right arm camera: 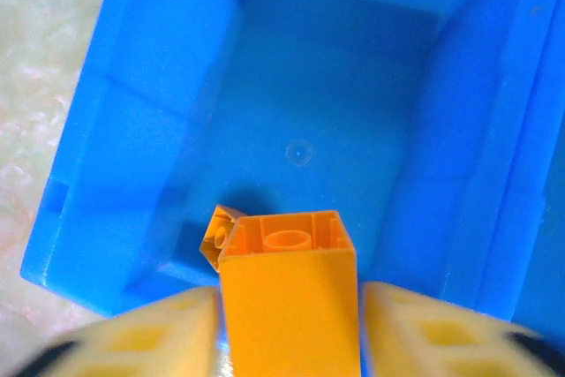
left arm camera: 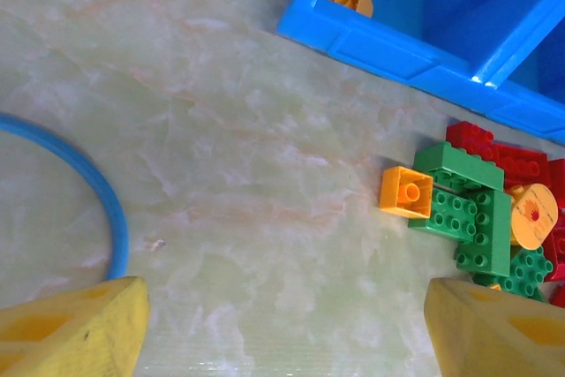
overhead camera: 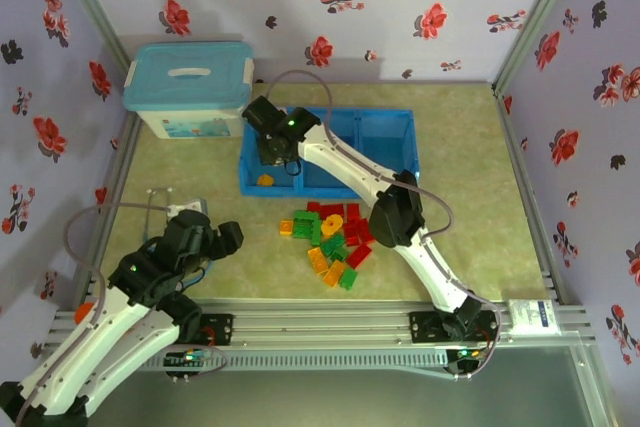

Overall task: Sort the legos into containers by color
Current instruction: Place the lego in the container, then pick up the lego from the middle-left of the table.

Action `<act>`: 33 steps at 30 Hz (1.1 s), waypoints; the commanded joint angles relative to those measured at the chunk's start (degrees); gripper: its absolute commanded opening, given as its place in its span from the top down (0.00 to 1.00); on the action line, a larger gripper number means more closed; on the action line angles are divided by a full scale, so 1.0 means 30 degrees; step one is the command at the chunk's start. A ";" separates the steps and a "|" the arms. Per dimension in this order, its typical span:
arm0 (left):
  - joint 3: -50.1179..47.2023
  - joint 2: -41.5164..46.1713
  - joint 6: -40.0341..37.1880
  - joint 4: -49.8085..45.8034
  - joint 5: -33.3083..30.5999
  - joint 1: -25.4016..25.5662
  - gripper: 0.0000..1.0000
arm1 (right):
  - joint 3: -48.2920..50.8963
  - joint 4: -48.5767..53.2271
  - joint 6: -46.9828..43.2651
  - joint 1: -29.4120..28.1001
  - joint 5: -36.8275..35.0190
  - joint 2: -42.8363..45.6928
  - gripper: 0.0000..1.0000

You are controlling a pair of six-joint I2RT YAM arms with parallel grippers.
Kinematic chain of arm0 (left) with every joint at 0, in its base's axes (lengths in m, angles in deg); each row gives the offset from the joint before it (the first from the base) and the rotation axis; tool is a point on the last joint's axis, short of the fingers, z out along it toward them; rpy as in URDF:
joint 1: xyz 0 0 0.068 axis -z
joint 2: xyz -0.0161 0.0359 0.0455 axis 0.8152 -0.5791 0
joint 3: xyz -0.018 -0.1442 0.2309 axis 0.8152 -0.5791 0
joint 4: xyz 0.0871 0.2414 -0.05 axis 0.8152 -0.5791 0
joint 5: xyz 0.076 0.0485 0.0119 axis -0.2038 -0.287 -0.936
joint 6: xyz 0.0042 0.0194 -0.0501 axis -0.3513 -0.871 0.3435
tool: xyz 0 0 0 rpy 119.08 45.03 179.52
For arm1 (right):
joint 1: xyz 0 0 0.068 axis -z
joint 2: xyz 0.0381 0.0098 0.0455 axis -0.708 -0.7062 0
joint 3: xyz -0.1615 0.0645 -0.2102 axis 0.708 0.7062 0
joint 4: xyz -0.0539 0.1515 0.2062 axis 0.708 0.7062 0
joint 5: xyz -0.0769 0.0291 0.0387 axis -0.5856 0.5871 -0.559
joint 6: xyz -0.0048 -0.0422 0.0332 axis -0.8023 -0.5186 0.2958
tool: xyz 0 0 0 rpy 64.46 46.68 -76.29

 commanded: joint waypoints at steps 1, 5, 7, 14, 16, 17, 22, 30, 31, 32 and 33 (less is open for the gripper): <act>-0.0273 -0.0427 0.0493 0.0520 0.0419 0.0495 0.19 | -0.1189 0.0301 -0.0528 0.0192 0.0382 0.0255 0.23; -0.0353 -0.1135 0.0522 0.1079 0.0427 0.1362 0.19 | -0.0735 0.0184 -0.0614 -0.0145 -0.0198 0.1777 0.20; -0.0353 -0.1655 0.0548 0.1490 0.0400 0.1852 0.20 | 0.0269 -0.0078 -0.0695 -0.0410 -0.0529 0.2947 0.21; -0.0142 -0.4427 0.0755 0.3678 0.0184 0.4286 0.23 | 0.8810 -0.2665 0.0074 -0.1090 -0.1889 0.9276 0.25; 0.0092 -0.5314 0.0695 0.4275 0.0069 0.5260 0.24 | 1.1804 -0.3842 0.0541 -0.1105 -0.2182 1.1292 0.25; 0.0301 -0.5820 0.0652 0.4529 -0.0122 0.5800 0.24 | 1.3261 -0.4236 0.0787 -0.1084 -0.2502 1.2519 0.25; 0.1722 -0.8893 0.0281 0.5348 -0.0978 0.8432 0.24 | 1.8905 -0.4796 0.2135 -0.0652 -0.4637 1.7470 0.22; 0.5938 -1.5448 -0.1023 0.6405 -0.1218 1.1841 0.28 | 2.7735 -0.5192 0.5511 0.0264 -0.5719 2.6206 0.21; 0.6531 -1.6244 -0.1094 0.6343 -0.1215 1.2051 0.28 | 2.8450 -0.5100 0.5873 0.0253 -0.5785 2.6951 0.21; 0.7203 -1.7144 -0.1190 0.6210 -0.1114 1.2243 0.28 | 2.9087 -0.4973 0.6185 0.0243 -0.5793 2.7744 0.21; 0.7835 -1.7984 -0.1278 0.6022 -0.0988 1.2386 0.28 | 2.9690 -0.4731 0.6499 0.0247 -0.5890 2.8389 0.21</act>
